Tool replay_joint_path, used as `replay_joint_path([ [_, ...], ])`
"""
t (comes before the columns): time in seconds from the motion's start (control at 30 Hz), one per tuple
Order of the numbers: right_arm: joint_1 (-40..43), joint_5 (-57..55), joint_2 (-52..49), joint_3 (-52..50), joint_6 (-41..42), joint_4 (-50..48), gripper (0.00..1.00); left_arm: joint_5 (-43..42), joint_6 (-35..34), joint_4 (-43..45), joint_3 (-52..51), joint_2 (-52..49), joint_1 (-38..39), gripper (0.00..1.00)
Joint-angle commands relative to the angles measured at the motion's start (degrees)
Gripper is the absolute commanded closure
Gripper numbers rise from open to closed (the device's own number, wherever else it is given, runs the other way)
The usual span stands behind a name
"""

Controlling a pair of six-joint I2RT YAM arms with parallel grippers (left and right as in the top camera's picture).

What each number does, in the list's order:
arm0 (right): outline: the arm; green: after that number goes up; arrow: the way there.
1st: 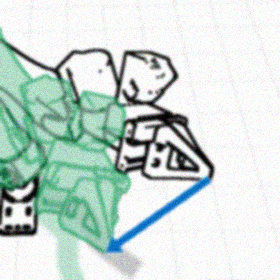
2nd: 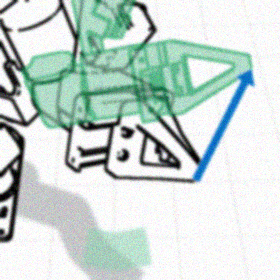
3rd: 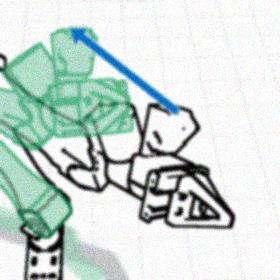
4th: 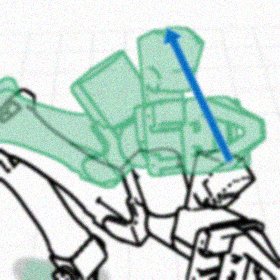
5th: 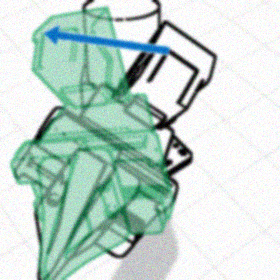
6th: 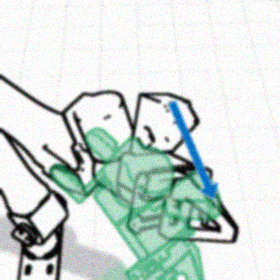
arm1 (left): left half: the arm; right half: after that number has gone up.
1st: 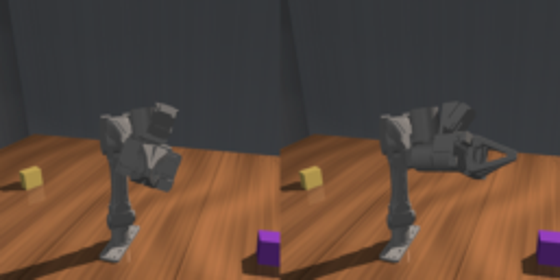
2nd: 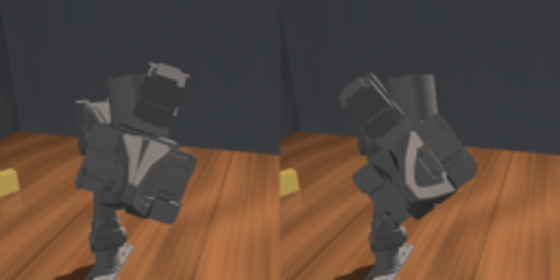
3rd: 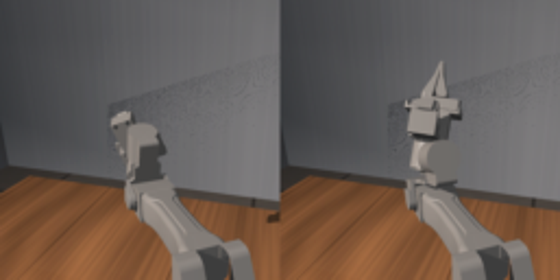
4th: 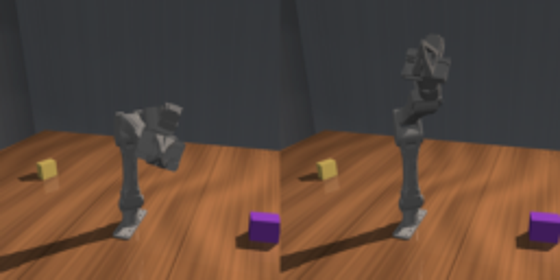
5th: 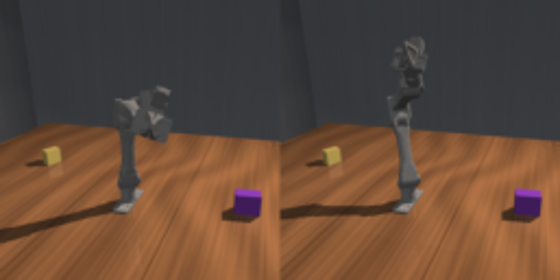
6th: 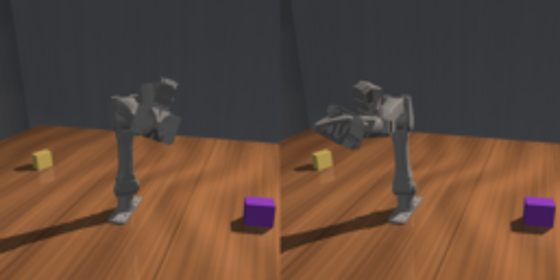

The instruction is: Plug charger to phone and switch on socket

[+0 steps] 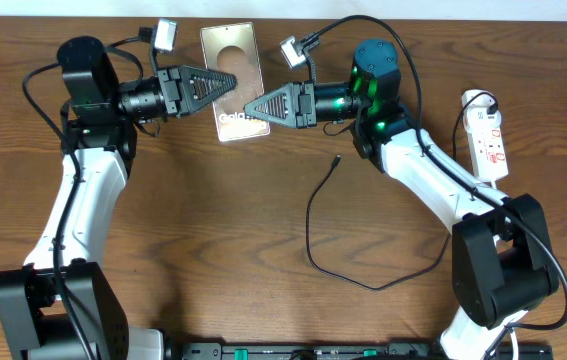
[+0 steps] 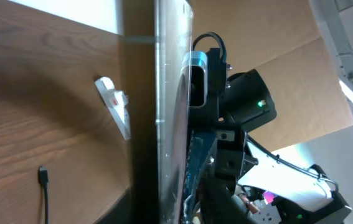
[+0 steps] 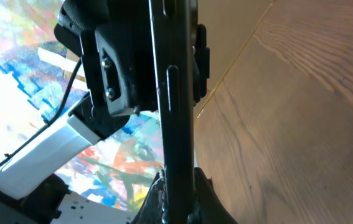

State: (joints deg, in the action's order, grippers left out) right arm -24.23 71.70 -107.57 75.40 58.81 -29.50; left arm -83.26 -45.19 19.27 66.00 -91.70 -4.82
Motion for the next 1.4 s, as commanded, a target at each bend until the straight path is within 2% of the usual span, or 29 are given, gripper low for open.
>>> replay_joint_path([
  [0.0, -1.05, 0.87, 0.33, 0.90, 0.76, 0.55, 0.99, -1.97, 0.13, 0.83, 0.76, 1.09, 1.05, 0.89],
  [0.07, -1.05, 0.87, 0.33, 0.90, 0.76, 0.55, 0.99, -1.95, 0.13, 0.83, 0.76, 1.09, 1.05, 0.92],
  [0.27, 1.11, 0.92, 0.33, 0.90, 0.74, 0.52, 0.99, -1.07, 0.13, 0.33, 0.50, 1.09, 1.05, 0.93],
  [0.33, 2.84, 1.01, 0.33, 0.90, 0.68, 0.52, 0.87, -0.13, 0.11, -1.44, -0.09, 1.09, 1.05, 0.92],
  [0.47, 6.49, 2.25, 0.33, 0.90, 0.31, 0.52, 0.54, 4.37, 0.63, -9.14, -2.14, 1.09, 1.05, 0.93],
  [0.5, 7.10, 2.64, 0.33, 0.90, 0.24, 0.55, 0.45, 5.42, 1.84, -11.76, -2.54, 1.09, 1.05, 0.93],
  [0.57, 8.20, 3.52, 0.33, 0.90, 0.24, 0.55, 0.34, 7.15, 4.55, -16.83, -2.95, 1.09, 1.05, 0.92],
  [0.6, 9.31, 4.22, 0.33, 0.90, -0.17, 0.57, 0.23, 8.37, 5.27, -22.93, -2.95, 1.09, 1.05, 0.93],
  [0.63, 9.94, 4.70, 0.33, 0.90, -0.22, 0.59, 0.20, 8.35, 5.20, -25.57, -2.95, 1.09, 1.05, 0.93],
  [0.73, 12.15, 5.64, 0.33, 0.90, -1.95, 3.19, 0.16, 8.28, 5.01, -37.86, -2.95, 1.09, 1.05, 0.93],
  [0.77, 12.44, 5.64, 0.31, 0.90, -2.40, 3.93, 0.15, 8.26, 4.90, -39.54, -2.95, 1.09, 1.05, 0.93],
  [0.8, 13.31, 5.31, 0.33, 0.90, -5.14, 7.82, 0.14, 8.28, 3.43, -44.78, -2.95, 1.09, 1.05, 0.93],
  [0.9, 14.25, 3.17, 0.33, 0.90, -11.85, 17.11, 0.12, 8.28, -1.64, -52.74, -2.95, 1.09, 1.05, 0.93],
  [0.93, 14.60, 1.22, 0.33, 0.90, -16.31, 23.17, 0.12, 8.28, -4.74, -56.74, -2.95, 1.09, 1.05, 0.93],
  [1.0, 14.84, -2.69, 0.33, 0.90, -22.86, 31.50, 0.12, 8.26, -6.12, -61.02, -2.95, 1.11, 1.05, 0.93],
  [1.07, 14.82, -12.39, 0.33, 0.90, -34.14, 45.81, 0.12, 6.64, -6.16, -66.79, -2.95, 1.11, 1.05, 0.93],
  [1.2, 14.60, -24.68, 0.33, 0.90, -43.95, 59.67, 0.12, 1.16, -6.19, -70.60, -2.95, 1.11, 1.07, 0.93],
  [1.37, 14.56, -35.60, 0.33, 0.90, -47.34, 69.26, 0.12, -0.79, -7.82, -76.28, -2.93, 1.16, 1.60, 0.93],
])
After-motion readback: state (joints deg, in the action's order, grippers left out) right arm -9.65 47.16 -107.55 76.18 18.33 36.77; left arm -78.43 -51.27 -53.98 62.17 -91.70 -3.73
